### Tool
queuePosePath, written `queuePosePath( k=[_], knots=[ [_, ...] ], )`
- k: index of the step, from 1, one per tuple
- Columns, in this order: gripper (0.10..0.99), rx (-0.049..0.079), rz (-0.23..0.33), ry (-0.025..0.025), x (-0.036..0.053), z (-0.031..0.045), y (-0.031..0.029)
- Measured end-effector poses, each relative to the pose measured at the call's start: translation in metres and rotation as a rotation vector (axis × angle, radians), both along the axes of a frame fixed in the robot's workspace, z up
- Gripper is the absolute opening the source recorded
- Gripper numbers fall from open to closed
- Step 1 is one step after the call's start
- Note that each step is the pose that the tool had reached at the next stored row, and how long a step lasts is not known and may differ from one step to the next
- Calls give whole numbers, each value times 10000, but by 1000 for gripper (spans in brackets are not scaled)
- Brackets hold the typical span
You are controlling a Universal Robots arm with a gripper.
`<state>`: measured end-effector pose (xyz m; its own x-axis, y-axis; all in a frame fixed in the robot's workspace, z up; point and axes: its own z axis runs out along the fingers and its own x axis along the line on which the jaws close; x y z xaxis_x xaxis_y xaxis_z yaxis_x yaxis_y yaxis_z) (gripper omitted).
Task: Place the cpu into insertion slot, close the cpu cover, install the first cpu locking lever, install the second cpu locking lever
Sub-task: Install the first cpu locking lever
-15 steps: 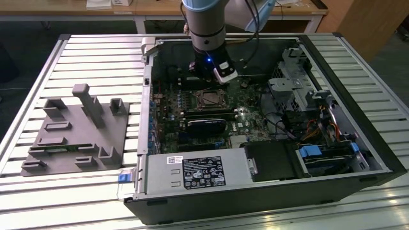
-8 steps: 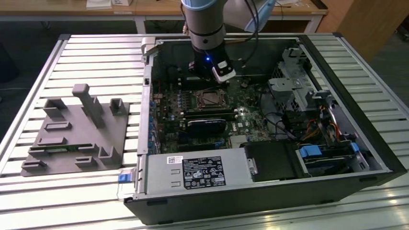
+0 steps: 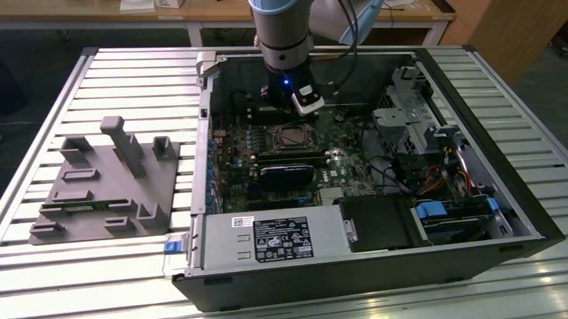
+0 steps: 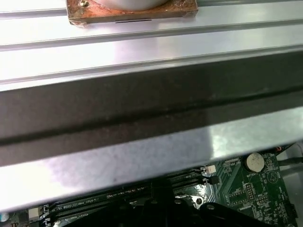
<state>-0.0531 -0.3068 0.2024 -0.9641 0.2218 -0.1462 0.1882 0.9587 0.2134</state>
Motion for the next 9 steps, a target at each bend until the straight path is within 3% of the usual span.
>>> queuePosePath(
  k=[9],
  knots=[
    [106,-68,-224,1,-1,-30,-1]
  ],
)
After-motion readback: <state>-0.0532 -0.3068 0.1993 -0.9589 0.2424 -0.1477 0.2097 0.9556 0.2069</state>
